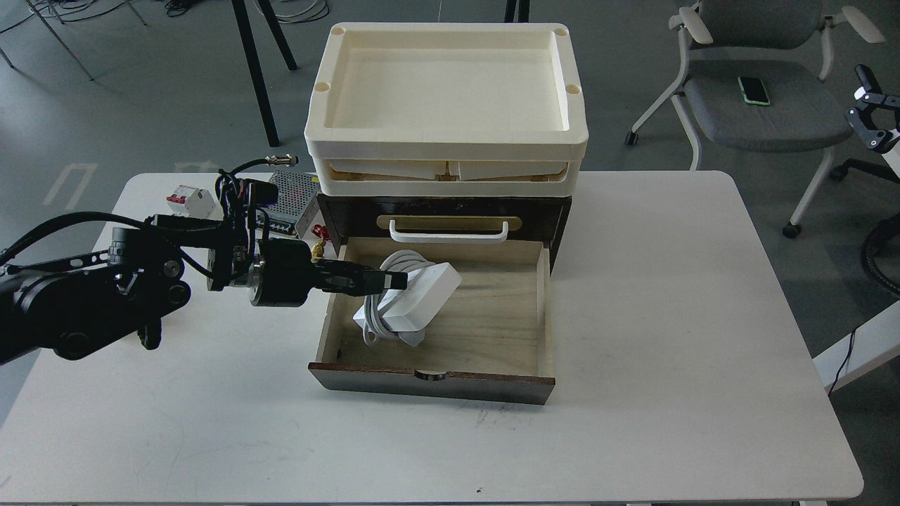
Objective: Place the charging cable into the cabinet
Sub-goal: 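Lift the power strip and carry it over the open wooden drawer, then lower the power strip into the drawer, release it, and withdraw the left gripper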
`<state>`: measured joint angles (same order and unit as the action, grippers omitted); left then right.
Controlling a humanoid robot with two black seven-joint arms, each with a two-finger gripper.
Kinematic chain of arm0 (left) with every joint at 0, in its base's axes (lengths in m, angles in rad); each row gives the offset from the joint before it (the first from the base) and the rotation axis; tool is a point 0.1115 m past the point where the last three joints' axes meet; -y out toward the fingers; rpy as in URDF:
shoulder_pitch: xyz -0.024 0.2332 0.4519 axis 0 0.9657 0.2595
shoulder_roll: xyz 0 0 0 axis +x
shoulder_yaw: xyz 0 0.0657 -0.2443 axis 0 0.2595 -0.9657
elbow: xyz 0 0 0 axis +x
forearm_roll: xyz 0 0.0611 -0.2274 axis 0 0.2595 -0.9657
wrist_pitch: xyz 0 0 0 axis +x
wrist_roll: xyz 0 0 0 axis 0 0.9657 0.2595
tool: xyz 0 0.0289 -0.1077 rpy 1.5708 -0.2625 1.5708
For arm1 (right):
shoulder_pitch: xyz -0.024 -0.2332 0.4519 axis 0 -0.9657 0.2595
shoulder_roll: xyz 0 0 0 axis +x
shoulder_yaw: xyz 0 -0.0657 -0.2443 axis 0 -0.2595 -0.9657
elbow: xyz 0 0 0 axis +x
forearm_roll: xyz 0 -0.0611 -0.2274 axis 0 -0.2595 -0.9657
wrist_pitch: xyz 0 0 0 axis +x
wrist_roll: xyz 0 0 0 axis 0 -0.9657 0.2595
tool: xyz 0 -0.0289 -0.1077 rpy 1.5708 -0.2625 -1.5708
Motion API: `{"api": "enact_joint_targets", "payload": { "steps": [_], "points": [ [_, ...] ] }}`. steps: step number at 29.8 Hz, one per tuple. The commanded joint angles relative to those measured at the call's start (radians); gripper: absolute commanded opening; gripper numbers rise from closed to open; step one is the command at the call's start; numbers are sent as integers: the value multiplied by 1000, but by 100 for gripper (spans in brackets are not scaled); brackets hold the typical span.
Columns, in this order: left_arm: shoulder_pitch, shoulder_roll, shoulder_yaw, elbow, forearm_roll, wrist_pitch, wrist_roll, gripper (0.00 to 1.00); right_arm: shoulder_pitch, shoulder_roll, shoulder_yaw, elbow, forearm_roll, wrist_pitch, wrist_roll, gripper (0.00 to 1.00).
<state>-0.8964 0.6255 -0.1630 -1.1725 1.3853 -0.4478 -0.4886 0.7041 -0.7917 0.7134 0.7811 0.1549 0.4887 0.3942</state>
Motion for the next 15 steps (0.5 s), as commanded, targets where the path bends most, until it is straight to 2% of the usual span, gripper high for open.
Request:
{"api": "enact_joint_targets", "payload": {
  "steps": [1,11,15],
  "points": [
    [1,-52,-1,69,0,8,0,0,-3,0,0,0,0,0,0,100],
    [4,-164,5,200,3,12,0,0,-8,0,1,0,2,0,0,100],
    [17,-193,3,218,3,12,0,10,-9,0,1,0,2,0,2,100]
  ]
}}
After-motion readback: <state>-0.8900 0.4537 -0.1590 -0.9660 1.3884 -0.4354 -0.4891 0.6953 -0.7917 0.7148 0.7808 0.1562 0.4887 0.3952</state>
